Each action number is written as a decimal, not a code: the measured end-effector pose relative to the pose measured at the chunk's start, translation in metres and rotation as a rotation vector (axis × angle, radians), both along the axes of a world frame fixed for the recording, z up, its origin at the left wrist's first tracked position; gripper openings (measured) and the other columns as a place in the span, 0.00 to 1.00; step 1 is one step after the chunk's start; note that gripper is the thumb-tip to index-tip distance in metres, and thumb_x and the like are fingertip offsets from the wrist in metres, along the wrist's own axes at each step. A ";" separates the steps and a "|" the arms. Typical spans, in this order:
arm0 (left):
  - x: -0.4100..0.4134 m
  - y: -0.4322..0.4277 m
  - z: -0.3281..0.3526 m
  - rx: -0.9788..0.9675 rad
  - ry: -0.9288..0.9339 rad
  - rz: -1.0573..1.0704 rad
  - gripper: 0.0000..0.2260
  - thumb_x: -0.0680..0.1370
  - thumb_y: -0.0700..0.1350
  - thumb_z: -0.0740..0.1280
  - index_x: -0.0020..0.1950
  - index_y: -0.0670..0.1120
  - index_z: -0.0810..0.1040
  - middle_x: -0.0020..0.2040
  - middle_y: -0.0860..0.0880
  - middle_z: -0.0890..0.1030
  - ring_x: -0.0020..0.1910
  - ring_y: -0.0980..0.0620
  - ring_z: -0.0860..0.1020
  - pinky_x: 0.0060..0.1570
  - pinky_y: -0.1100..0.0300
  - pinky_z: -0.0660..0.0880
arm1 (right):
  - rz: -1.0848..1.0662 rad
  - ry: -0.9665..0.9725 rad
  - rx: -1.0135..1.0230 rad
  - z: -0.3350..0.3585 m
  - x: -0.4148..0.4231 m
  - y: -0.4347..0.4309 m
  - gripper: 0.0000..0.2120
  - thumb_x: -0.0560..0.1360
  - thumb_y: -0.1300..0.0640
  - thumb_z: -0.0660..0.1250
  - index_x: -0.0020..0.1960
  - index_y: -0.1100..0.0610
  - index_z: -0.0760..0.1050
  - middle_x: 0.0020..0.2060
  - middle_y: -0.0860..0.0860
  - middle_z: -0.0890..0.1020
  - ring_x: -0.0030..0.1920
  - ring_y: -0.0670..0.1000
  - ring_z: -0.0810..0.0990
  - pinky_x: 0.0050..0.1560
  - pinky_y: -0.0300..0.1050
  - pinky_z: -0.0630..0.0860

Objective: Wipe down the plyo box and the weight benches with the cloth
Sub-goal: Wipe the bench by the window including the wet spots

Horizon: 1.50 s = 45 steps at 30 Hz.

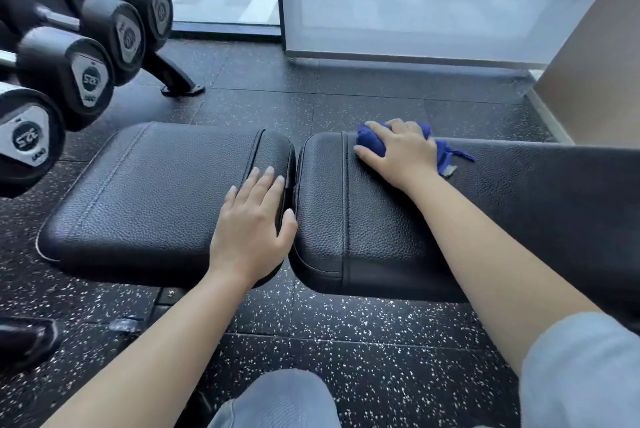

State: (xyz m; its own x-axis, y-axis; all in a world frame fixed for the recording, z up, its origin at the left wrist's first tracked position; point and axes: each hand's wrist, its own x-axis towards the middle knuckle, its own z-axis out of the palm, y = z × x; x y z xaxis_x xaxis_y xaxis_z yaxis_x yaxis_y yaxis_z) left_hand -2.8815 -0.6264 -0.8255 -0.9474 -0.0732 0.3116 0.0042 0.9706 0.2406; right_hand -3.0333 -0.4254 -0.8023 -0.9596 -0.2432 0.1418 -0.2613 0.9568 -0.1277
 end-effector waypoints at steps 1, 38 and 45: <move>0.000 0.000 0.000 0.005 0.001 -0.002 0.29 0.73 0.55 0.48 0.68 0.42 0.71 0.70 0.44 0.68 0.71 0.46 0.63 0.68 0.47 0.57 | 0.018 0.021 -0.014 -0.002 0.015 0.002 0.28 0.74 0.34 0.57 0.71 0.43 0.64 0.66 0.50 0.69 0.68 0.53 0.63 0.62 0.57 0.63; 0.017 0.089 0.009 0.053 0.153 -0.388 0.25 0.75 0.49 0.54 0.69 0.38 0.68 0.71 0.39 0.65 0.72 0.42 0.59 0.70 0.48 0.50 | 0.183 0.481 -0.059 -0.035 0.147 0.142 0.23 0.69 0.39 0.63 0.58 0.49 0.80 0.54 0.51 0.81 0.55 0.56 0.79 0.46 0.53 0.75; 0.005 0.192 0.017 -0.043 0.120 -0.487 0.24 0.74 0.47 0.55 0.66 0.37 0.71 0.67 0.37 0.69 0.68 0.36 0.66 0.61 0.36 0.61 | 0.070 0.403 -0.077 -0.033 0.147 0.213 0.24 0.68 0.39 0.62 0.58 0.50 0.80 0.54 0.51 0.81 0.55 0.56 0.79 0.46 0.55 0.76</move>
